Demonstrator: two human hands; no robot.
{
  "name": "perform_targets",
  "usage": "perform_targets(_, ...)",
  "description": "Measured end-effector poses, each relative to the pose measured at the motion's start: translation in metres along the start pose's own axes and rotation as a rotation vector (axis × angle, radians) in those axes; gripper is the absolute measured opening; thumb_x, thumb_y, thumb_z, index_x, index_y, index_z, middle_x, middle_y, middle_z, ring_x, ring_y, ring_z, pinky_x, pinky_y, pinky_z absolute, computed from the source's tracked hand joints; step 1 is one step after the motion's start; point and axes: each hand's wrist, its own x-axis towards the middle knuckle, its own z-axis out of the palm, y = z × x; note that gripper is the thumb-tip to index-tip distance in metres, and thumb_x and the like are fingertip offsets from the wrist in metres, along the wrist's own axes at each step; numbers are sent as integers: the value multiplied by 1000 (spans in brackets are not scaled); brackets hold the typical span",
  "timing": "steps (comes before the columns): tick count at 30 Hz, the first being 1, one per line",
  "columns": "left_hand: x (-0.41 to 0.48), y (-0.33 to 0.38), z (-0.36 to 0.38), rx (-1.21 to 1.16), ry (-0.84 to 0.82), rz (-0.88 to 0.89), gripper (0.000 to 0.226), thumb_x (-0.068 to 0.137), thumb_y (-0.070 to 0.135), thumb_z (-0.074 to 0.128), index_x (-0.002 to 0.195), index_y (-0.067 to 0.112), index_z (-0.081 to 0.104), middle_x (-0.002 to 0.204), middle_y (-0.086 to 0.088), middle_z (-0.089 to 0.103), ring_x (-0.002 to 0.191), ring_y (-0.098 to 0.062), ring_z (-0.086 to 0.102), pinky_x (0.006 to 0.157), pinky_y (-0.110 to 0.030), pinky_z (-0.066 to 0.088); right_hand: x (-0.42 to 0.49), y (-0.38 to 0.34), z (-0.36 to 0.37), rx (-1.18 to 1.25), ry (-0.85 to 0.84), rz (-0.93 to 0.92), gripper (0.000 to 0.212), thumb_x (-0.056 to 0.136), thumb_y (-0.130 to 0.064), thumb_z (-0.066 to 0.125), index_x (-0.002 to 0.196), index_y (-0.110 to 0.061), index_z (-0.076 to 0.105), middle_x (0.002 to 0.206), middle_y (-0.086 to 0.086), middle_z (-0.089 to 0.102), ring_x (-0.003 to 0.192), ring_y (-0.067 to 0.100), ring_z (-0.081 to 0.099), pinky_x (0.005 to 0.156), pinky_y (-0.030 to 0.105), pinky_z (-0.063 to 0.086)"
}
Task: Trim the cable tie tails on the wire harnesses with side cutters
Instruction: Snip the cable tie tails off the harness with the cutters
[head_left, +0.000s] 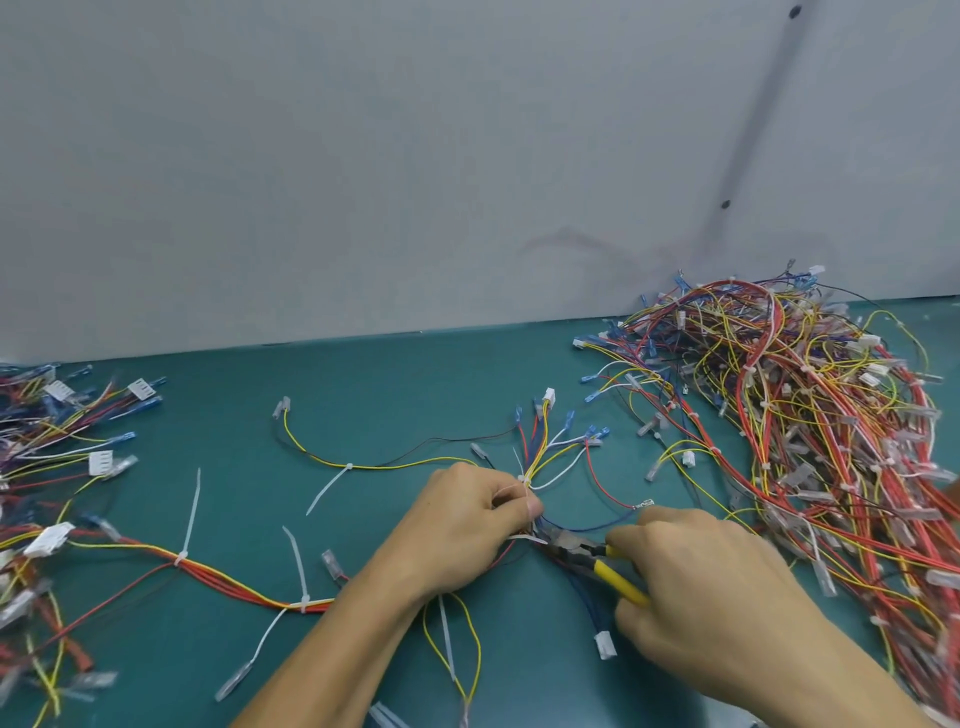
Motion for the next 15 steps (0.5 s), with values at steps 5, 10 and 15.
perform_targets(5,0,0,0,-17,-11,-20,28,87,30,58,77,4,65,56,-1,48,51,-8,35,53,-27,33,3,0,1,-15,-15,-8,15,81,-39,45,86,-25,43,88,-7,40,97,23,58,61,32,30)
perform_targets(10,0,1,1,8,-14,-7,33,83,35,55,75,4,63,63,-15,51,54,-9,35,55,-29,34,6,0,2,-29,-32,-22,14,81,-39,45,84,-26,41,89,-6,43,98,24,57,61,32,30)
perform_targets(15,0,1,0,14,-10,-13,31,87,30,57,75,2,62,57,-5,41,53,-10,32,53,-29,30,7,2,3,-58,-44,-24,15,81,-40,45,85,-25,41,88,-4,45,94,26,56,60,32,30)
